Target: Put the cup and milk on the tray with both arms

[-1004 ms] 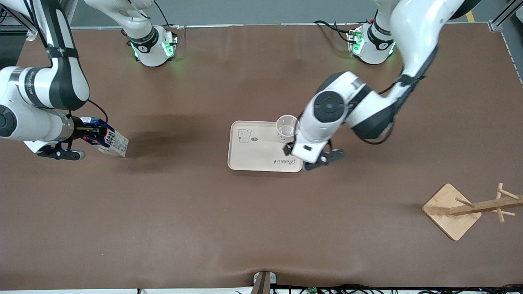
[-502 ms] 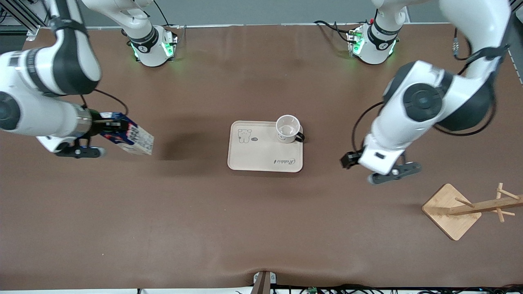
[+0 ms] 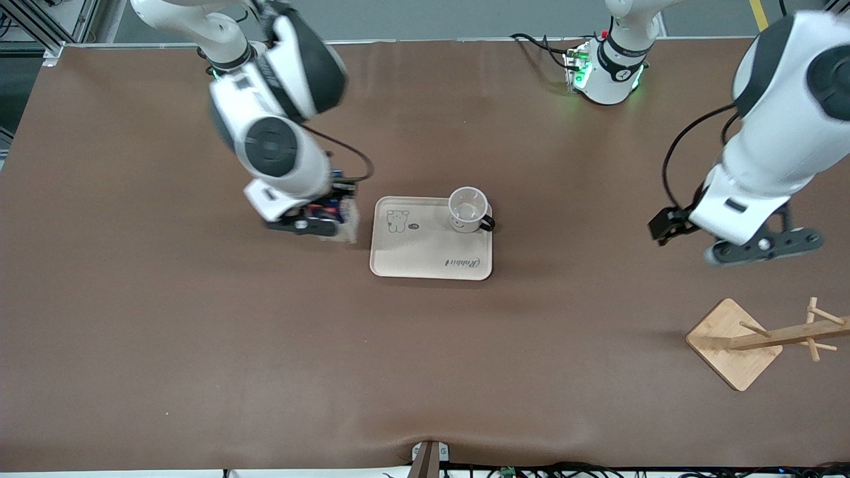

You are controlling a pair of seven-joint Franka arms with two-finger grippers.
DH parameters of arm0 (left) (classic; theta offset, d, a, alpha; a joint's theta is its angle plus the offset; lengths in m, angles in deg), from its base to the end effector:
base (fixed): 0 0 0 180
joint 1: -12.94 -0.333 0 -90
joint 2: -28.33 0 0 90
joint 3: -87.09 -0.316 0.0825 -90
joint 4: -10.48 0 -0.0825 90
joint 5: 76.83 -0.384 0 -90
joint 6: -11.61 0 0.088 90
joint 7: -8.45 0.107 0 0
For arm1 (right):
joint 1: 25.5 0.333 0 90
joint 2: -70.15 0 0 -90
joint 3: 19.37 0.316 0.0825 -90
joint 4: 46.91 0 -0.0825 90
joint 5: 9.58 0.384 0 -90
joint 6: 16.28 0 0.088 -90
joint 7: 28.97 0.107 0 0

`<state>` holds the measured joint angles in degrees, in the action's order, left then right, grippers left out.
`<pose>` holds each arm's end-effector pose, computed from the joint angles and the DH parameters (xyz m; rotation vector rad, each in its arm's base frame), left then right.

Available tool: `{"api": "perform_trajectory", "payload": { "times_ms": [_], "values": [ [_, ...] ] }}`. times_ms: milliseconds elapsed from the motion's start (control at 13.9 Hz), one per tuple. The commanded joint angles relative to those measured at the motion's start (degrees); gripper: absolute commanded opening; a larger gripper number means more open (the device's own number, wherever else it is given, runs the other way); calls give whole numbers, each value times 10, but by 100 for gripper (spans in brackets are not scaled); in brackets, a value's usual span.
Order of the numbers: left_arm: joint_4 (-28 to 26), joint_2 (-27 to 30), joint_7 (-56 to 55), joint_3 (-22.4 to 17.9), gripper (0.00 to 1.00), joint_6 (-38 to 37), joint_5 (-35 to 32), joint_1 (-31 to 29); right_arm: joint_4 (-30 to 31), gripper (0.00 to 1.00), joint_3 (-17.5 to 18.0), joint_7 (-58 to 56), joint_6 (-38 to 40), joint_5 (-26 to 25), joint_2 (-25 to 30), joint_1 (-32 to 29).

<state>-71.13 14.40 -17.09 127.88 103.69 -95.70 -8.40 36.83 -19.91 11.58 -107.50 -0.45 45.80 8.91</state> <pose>0.6058 -0.1257 0.5855 -2.9764 -0.1615 -0.0935 0.5296 0.3766 0.4193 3.0376 -0.2182 -0.5024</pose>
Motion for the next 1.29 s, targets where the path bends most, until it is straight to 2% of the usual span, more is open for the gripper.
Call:
{"api": "perform_trajectory", "payload": {
  "times_ms": [0,143,215,359,430,574,645,717,789,1076,1219],
  "values": [
    [23,6,16,2,100,-36,7,-2,-98,5,-10,18,9,30,-92,24],
    [22,30,42,-13,100,-36,7,8,-104,4,-10,10,-18,28,-115,33],
    [21,39,48,-34,100,-37,10,25,-104,4,-10,9,-39,26,-122,36],
    [19,62,58,-110,100,-46,85,64,-103,4,-10,12,-72,25,-141,50],
    [15,77,76,-162,100,-46,115,103,-102,5,-11,13,-80,20,-149,57],
    [-8,106,115,-264,100,-47,133,184,-100,5,-10,12,-77,6,-154,60],
    [-25,123,122,-292,100,-47,146,202,-99,21,-10,10,-73,6,-154,59],
    [-42,139,123,-301,100,-47,149,208,-95,30,-10,10,-72,6,-154,59],
    [-57,152,124,-301,100,-47,148,208,-95,32,-10,8,-71,5,-154,58],
    [-104,191,136,-320,100,-46,151,217,-96,31,-10,6,-22,6,-153,51],
    [-122,207,145,-326,100,-43,161,217,-95,32,-10,6,-21,7,-155,54]
  ]
}}
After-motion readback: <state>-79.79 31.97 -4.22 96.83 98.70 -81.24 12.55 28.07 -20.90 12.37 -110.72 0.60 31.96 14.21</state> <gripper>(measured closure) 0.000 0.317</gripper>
